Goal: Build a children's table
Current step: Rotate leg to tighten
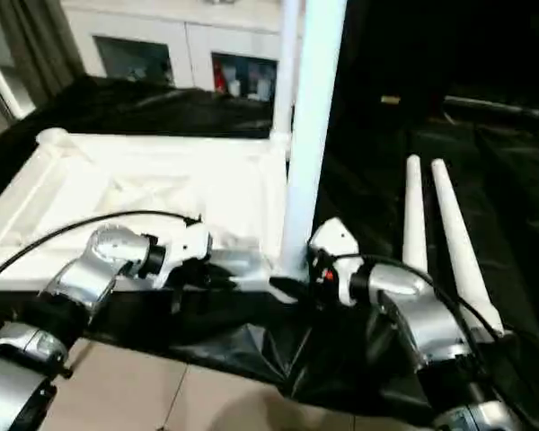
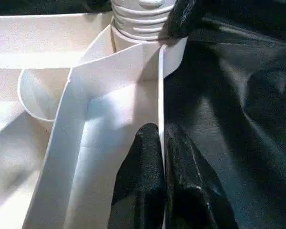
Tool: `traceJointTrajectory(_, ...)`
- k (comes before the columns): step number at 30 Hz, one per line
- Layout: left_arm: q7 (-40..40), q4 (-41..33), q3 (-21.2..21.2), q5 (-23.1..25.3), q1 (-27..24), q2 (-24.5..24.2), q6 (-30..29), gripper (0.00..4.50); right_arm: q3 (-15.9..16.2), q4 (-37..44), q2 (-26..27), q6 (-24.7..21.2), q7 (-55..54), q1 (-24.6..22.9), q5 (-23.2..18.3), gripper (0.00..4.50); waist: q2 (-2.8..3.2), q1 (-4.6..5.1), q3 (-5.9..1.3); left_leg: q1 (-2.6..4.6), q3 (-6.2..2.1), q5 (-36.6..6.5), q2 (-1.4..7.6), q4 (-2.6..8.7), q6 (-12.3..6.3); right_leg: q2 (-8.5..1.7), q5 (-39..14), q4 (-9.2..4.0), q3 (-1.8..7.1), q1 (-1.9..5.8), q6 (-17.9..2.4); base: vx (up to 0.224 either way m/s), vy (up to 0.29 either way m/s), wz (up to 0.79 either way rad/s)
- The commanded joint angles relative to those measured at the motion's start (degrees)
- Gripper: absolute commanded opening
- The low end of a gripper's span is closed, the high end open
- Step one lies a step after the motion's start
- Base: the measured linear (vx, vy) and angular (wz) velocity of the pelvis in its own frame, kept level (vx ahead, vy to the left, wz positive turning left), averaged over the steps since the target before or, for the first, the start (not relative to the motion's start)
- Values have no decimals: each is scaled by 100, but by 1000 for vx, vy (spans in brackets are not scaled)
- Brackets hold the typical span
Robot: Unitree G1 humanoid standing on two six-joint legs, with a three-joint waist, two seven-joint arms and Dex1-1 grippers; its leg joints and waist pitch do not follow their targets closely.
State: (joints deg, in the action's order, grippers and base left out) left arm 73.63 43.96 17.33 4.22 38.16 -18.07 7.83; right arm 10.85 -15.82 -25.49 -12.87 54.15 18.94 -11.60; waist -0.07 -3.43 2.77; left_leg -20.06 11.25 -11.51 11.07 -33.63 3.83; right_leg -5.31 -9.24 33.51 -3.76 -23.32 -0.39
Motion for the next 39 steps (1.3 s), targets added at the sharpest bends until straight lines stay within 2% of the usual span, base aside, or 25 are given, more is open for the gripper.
traceJointTrajectory(1, 188, -101, 14, -263, -110, 41, 92, 0, -45, 77, -54, 5, 12, -18, 22, 359, -97, -7, -337, 5, -67, -1146, 223, 397, -373, -314, -1607, -361, 240, 286, -1296, 0, 0, 0)
traceJointTrajectory(2, 184, -112, 6, -264, -116, 41, 79, 0, -55, 81, -52, -6, 26, -26, 11, 331, -95, -7, -338, 2, -74, -1140, 220, 399, -357, -317, -1678, -367, 242, 284, -1237, 0, 0, 0)
traceJointTrajectory(5, 215, -221, -21, -272, -167, 34, -2, 0, -44, 134, -82, -52, 100, -71, -24, 323, -105, -7, -349, -9, -75, -1030, 223, 394, -383, -312, -1532, -345, 244, 293, -1228, 0, 0, 0)
traceJointTrajectory(8, 223, -237, -28, -273, -179, 36, -17, 0, -41, 137, -78, -60, 125, -83, -31, 289, -96, -10, -357, -9, -68, -896, 219, 381, -431, -308, -1289, -320, 243, 296, -1305, 0, 0, 0)
traceJointTrajectory(15, -7, -159, -88, -244, -177, 119, -81, 0, -212, -180, 165, -92, -434, -63, 74, 277, -95, 1, -345, -8, -70, -972, 211, 388, -396, -308, -1514, -347, 240, 286, -1254, 0, 0, 0)
traceJointTrajectory(17, -509, 46, -115, -65, -67, 223, -153, 0, -379, -561, 446, -134, -1141, 43, 224, 276, -102, 51, -318, -19, -82, -1176, 191, 409, -269, -309, -1976, -401, 231, 267, -1124, 0, 0, 0)
traceJointTrajectory(19, -1112, 310, -162, 104, 88, 368, -283, 0, -512, -889, 742, -117, -1779, 152, 317, 275, -95, 95, -317, 6, -98, -1319, 184, 418, -139, -308, -2332, -432, 225, 244, -1012, 0, 0, 0)
traceJointTrajectory(23, -2150, 741, -265, 262, 413, 774, -577, 0, -940, -1575, 1492, -97, -3246, 519, 256, 275, -89, 168, -308, 20, -122, -1506, 145, 419, -52, -314, -2878, -516, 201, 225, -806, 0, 0, 0)
traceJointTrajectory(25, -2583, 888, -270, 343, 535, 953, -722, 0, -1082, -1917, 1758, -28, -3800, 722, 226, 275, -88, 173, -317, 28, -120, -1452, 157, 422, -57, -313, -2819, -527, 209, 214, -775, 0, 0, 0)
traceJointTrajectory(26, -2851, 981, -284, 378, 607, 1078, -798, 0, -1148, -2164, 1921, 69, -4134, 867, 247, 275, -52, 182, -320, 34, -116, -1479, 157, 416, -70, -315, -2708, -515, 217, 192, -843, 0, 0, 0)
traceJointTrajectory(27, -3039, 1056, -286, 400, 666, 1190, -851, 0, -1159, -2386, 2046, 174, -4408, 999, 308, 275, -71, 177, -322, 42, -111, -1473, 156, 417, -60, -305, -2664, -526, 210, 200, -851, 0, 0, 0)
traceJointTrajectory(28, -3169, 1122, -272, 429, 712, 1276, -861, 0, -1141, -2577, 2138, 267, -4549, 1109, 364, 275, -61, 178, -338, 34, -109, -1432, 144, 412, -58, -298, -2497, -500, 213, 208, -909, 0, 0, 0)
traceJointTrajectory(29, -3268, 1172, -252, 461, 745, 1348, -852, 0, -1110, -2735, 2208, 352, -4630, 1203, 422, 275, -64, 174, -341, 24, -102, -1389, 151, 413, -88, -300, -2292, -486, 218, 212, -976, 0, 0, 0)
traceJointTrajectory(31, -3346, 1242, -208, 523, 789, 1415, -803, 0, -1083, -2901, 2297, 484, -4611, 1313, 467, 275, -84, 162, -335, 24, -94, -1406, 148, 409, -152, -296, -2198, -477, 213, 225, -1015, 0, 0, 0)
traceJointTrajectory(32, -3351, 1245, -190, 548, 794, 1422, -761, 0, -1097, -2898, 2336, 522, -4491, 1334, 421, 310, -91, 156, -335, 6, -93, -1385, 143, 410, -206, -296, -2185, -475, 212, 244, -1001, 0, 0, 0)
traceJointTrajectory(34, -3333, 1267, -177, 568, 796, 1408, -697, 0, -1067, -2890, 2350, 659, -4320, 1368, 453, 345, -102, 151, -337, -3, -93, -1366, 151, 414, -256, -303, -2210, -478, 212, 248, -976, 0, 0, 0)
traceJointTrajectory(36, -3317, 1293, -168, 573, 792, 1368, -642, 0, -993, -2914, 2317, 815, -4181, 1397, 526, 363, -92, 142, -338, -7, -97, -1342, 156, 413, -280, -311, -2185, -471, 213, 252, -991, 0, 0, 0)
traceJointTrajectory(37, -3223, 1287, -156, 562, 763, 1290, -549, 0, -913, -2860, 2233, 943, -3910, 1389, 545, 373, -113, 146, -336, -12, -94, -1350, 153, 414, -298, -305, -2194, -475, 210, 255, -991, 0, 0, 0)
traceJointTrajectory(39, -3160, 1277, -166, 544, 738, 1238, -507, 0, -842, -2795, 2137, 993, -3733, 1371, 576, 382, -109, 149, -331, -21, -98, -1343, 156, 418, -325, -305, -2221, -468, 208, 264, -981, 0, 0, 0)
